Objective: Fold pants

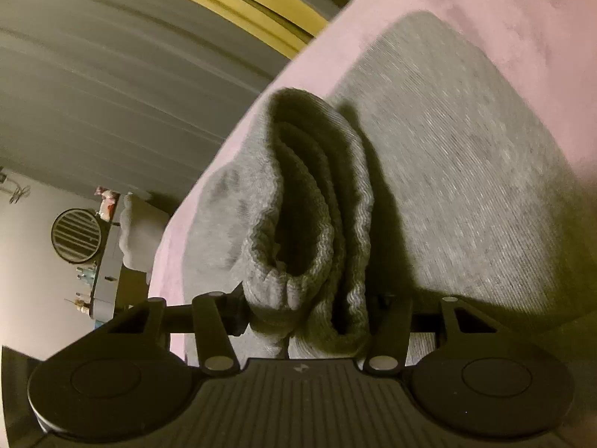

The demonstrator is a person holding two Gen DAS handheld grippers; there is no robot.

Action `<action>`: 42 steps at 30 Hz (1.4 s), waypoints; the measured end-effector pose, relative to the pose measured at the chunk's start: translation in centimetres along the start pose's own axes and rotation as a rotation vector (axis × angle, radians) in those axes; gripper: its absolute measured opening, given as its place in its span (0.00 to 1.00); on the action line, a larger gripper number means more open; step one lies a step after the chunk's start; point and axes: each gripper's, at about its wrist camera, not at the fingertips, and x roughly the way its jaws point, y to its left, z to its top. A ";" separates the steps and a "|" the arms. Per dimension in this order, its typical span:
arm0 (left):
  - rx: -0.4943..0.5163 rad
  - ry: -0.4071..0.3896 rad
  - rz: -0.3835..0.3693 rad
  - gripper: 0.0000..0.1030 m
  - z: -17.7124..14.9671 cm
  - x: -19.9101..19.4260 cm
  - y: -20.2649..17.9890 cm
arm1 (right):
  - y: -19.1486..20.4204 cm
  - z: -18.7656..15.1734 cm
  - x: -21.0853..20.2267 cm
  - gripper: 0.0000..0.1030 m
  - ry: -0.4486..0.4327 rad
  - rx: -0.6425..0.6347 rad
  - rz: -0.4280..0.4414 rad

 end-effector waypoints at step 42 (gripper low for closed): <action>-0.058 0.054 -0.069 0.93 -1.0 0.4 0.3 | 7.8 0.3 -8.8 0.41 -0.276 -0.087 -0.025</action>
